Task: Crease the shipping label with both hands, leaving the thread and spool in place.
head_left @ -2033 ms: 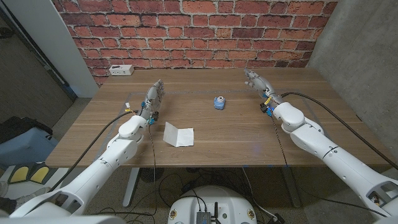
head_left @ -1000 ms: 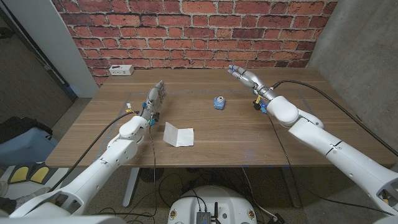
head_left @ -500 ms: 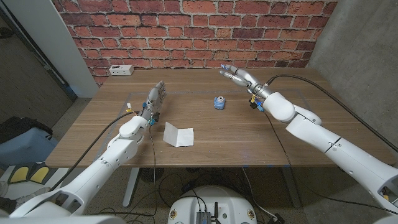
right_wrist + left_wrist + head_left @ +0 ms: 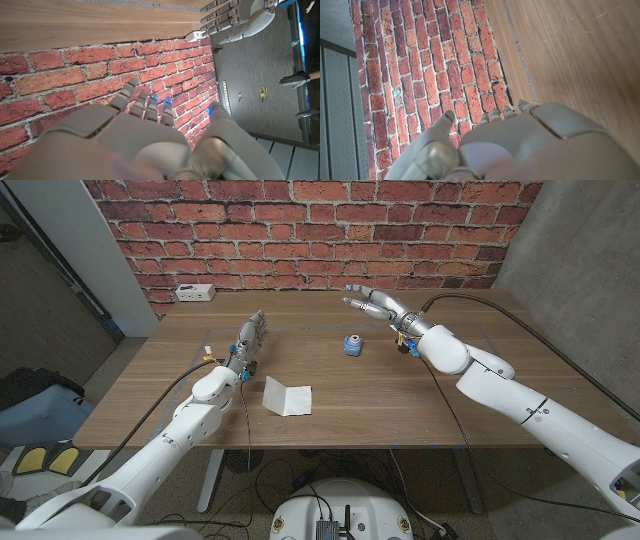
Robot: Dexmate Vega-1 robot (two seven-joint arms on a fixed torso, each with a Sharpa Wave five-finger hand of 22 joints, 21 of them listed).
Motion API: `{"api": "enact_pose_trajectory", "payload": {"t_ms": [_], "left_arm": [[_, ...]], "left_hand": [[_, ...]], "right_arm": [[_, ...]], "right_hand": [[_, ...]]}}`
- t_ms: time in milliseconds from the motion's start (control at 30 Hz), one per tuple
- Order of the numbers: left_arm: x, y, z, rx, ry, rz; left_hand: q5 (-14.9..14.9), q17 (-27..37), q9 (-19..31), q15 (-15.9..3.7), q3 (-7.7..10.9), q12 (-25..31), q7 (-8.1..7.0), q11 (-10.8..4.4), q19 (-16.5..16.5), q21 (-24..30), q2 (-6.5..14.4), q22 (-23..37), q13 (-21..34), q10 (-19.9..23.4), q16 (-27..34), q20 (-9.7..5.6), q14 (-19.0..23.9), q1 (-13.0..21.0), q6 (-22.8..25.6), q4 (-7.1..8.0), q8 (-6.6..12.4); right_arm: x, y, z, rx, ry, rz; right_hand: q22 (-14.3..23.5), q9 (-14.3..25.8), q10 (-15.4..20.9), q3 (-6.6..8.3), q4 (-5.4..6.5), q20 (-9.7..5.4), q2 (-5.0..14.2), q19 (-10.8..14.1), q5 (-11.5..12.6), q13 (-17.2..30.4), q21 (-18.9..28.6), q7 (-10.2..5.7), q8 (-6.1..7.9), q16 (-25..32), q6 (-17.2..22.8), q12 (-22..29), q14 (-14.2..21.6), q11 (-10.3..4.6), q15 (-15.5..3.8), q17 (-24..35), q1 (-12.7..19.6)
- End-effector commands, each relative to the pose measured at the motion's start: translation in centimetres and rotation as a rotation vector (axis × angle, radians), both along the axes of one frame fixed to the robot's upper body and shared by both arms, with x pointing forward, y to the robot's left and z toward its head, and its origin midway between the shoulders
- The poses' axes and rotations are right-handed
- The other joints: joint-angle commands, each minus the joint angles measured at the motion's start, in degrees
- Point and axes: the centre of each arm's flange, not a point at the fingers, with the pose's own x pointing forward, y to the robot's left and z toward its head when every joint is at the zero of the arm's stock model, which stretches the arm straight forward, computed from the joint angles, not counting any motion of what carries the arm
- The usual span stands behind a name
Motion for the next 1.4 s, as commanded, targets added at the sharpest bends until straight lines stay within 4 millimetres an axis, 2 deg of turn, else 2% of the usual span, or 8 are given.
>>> {"api": "enact_pose_trajectory", "payload": {"t_ms": [33,1033,1400], "left_arm": [[-0.4,0.0,-0.3,0.002,0.002,0.0],[-2.9,0.4,-1.6,0.0,-0.012,0.012],[-3.8,0.6,-2.2,0.001,-0.009,0.016]], "left_hand": [[0.38,0.16,0.1,-0.58,0.03,0.15,-0.37,0.38,-2.74,0.36,2.2,0.19,0.08,-11.2,0.21,0.08,-12.89,0.32,-9.09,-0.18,0.16],[0.41,0.17,0.1,-0.66,-0.08,0.1,-0.37,0.38,-2.75,0.3,2.21,0.2,0.09,-11.23,0.18,0.05,-12.94,0.32,-9.13,-0.18,0.11],[0.42,0.17,0.1,-0.69,-0.12,0.1,-0.36,0.41,-2.72,0.29,2.2,0.2,0.09,-11.21,0.19,0.05,-12.91,0.32,-9.09,-0.18,0.12]], "right_arm": [[-0.9,1.3,-0.2,-0.076,-0.033,-0.03],[-4.2,3.9,-1.7,-0.185,-0.101,-0.023],[-4.9,4.6,-2.7,-0.212,-0.094,-0.022]], "right_hand": [[0.14,0.32,0.36,0.17,-0.39,0.11,-0.01,0.22,0.06,0.1,0.29,-0.16,0.17,0.07,0.53,0.07,0.27,0.1,-0.31,0.05,0.81],[0.12,0.34,0.84,0.43,-1.0,0.33,0.27,0.27,0.0,0.11,0.16,-0.81,0.09,-0.03,1.4,-0.08,0.52,-0.89,-1.17,0.01,1.26],[0.12,0.35,1.05,0.47,-1.15,0.32,0.32,0.28,-0.02,0.12,0.12,-1.0,0.06,-0.05,1.63,-0.1,0.6,-1.06,-1.17,0.02,1.33]]}}
